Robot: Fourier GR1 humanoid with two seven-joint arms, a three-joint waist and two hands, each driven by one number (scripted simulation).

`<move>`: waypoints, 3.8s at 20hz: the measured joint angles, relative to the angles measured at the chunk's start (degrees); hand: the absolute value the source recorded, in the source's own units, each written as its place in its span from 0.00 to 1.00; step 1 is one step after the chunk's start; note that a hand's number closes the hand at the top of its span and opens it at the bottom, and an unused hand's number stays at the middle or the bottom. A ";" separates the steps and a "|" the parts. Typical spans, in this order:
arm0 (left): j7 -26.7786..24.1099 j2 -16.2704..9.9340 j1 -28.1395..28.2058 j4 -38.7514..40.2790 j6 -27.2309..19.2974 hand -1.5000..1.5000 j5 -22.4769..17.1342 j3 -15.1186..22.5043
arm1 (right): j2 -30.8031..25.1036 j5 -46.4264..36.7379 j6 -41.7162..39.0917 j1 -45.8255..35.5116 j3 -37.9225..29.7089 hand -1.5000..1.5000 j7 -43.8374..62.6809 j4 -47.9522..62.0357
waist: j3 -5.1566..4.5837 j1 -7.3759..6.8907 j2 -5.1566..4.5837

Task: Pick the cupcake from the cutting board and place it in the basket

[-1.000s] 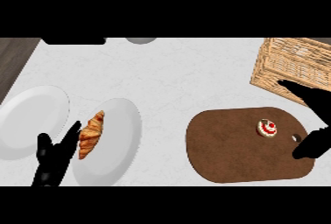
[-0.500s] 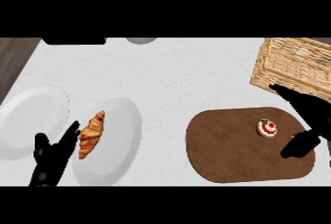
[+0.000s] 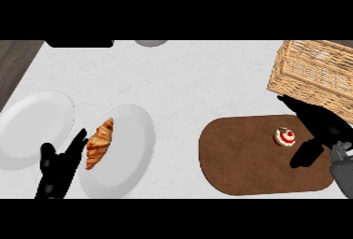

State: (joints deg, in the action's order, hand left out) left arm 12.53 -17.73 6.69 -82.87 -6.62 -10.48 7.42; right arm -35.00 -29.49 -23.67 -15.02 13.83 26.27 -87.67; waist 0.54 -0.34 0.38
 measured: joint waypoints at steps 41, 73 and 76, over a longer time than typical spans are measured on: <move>2.01 3.22 -0.95 -0.44 4.40 0.50 4.50 -4.27 | 22.30 -27.36 10.36 -10.28 0.36 1.00 7.18 19.12 | -0.17 -1.40 -0.32; 1.59 4.06 0.31 -0.54 5.40 0.50 5.21 -6.12 | 15.86 -26.94 31.70 -42.74 -28.25 1.00 28.35 10.37 | -0.16 0.02 -0.12; 0.83 4.58 0.13 -0.02 5.28 0.50 5.73 -6.04 | 13.16 -25.54 31.48 -43.21 -30.16 1.00 26.30 14.20 | -0.08 -0.11 -0.17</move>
State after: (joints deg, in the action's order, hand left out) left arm 13.36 -13.15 6.82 -82.89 -1.34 -4.75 1.38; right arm -21.84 -55.03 7.81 -58.23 -16.33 52.57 -73.47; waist 0.46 -0.45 0.21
